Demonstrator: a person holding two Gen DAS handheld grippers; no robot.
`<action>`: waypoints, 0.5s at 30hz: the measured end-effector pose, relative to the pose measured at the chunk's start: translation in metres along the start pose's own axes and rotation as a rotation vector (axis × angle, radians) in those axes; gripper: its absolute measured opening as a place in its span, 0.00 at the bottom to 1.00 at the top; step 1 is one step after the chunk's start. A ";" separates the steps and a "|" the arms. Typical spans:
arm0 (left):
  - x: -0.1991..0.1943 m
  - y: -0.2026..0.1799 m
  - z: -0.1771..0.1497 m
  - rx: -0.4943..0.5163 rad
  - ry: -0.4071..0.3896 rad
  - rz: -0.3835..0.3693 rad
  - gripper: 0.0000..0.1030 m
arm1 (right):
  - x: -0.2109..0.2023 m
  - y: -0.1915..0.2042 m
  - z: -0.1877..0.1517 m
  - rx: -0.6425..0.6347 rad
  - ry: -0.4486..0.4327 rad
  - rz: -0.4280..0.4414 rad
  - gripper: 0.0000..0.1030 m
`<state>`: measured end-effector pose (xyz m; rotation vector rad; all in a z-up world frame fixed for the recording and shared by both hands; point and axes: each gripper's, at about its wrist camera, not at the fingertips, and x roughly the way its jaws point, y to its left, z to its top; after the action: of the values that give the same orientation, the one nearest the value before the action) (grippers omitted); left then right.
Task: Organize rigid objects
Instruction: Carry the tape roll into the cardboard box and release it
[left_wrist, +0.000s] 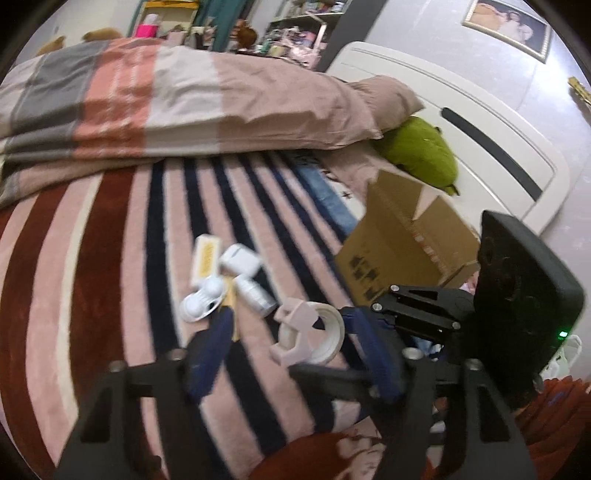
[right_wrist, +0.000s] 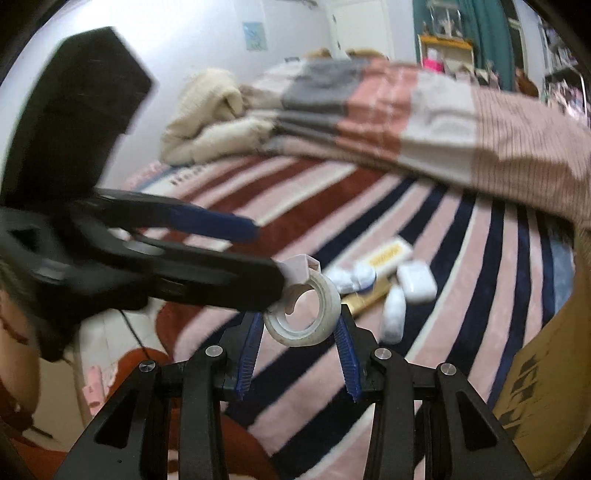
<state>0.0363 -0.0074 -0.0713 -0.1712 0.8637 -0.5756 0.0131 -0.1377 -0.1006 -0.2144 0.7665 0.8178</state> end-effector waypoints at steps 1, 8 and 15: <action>0.000 -0.007 0.005 0.016 -0.002 -0.006 0.50 | -0.009 0.001 0.004 -0.010 -0.019 -0.001 0.34; 0.002 -0.062 0.037 0.120 -0.029 -0.090 0.33 | -0.059 -0.012 0.016 -0.043 -0.108 -0.064 0.34; 0.037 -0.121 0.071 0.210 -0.005 -0.138 0.33 | -0.107 -0.054 0.008 -0.006 -0.154 -0.159 0.33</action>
<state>0.0598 -0.1344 -0.0062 -0.0411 0.7843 -0.7903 0.0096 -0.2328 -0.0270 -0.2119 0.5945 0.6779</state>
